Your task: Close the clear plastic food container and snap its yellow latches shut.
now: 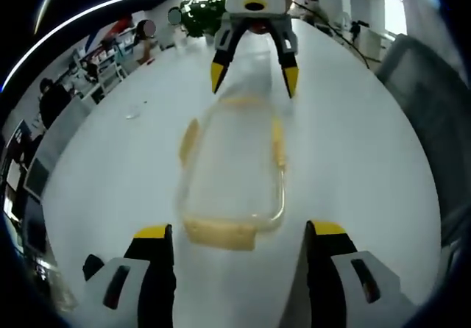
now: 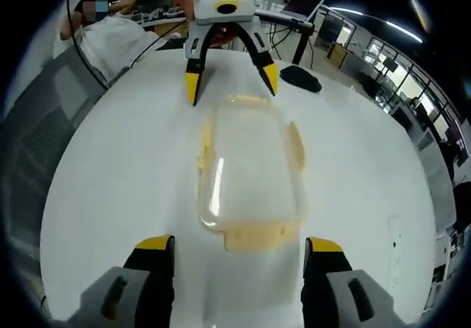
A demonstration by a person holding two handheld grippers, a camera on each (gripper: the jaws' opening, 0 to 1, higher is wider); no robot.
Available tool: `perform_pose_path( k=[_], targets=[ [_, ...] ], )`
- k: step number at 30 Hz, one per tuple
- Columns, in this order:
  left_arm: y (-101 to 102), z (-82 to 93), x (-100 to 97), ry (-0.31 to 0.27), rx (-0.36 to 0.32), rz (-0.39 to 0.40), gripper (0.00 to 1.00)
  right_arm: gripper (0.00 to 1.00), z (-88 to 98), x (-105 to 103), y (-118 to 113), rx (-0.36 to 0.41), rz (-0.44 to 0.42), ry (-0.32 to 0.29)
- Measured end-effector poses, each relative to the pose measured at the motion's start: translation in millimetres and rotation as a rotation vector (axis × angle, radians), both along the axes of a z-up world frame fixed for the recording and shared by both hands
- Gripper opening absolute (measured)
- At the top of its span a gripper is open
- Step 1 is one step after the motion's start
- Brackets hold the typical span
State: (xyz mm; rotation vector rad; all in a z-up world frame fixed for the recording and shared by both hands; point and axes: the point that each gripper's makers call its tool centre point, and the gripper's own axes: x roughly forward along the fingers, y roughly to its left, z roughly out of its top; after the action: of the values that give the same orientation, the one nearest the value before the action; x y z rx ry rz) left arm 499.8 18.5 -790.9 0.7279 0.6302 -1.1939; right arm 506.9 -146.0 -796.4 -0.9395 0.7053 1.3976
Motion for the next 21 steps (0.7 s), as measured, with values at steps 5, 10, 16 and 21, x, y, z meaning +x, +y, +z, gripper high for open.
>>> perform_pose_path(
  k=[5,10,16,21],
  targets=[
    [-0.7,-0.5,3.0,0.007,0.008,-0.032,0.71,0.70,-4.5,1.4,-0.8,-0.022,0.009,0.023],
    [-2.4,-0.6,3.7,0.024,0.017,-0.062,0.71,0.71,-6.6,4.6,2.8,-0.022,0.018,0.052],
    [-1.4,-4.3,4.0,0.077,0.021,-0.088,0.68,0.70,-9.6,4.5,4.0,-0.036,0.026,0.099],
    [-1.8,-5.7,3.1,0.106,0.033,-0.101,0.64,0.68,-10.6,1.0,5.0,-0.055,0.054,0.128]
  ],
)
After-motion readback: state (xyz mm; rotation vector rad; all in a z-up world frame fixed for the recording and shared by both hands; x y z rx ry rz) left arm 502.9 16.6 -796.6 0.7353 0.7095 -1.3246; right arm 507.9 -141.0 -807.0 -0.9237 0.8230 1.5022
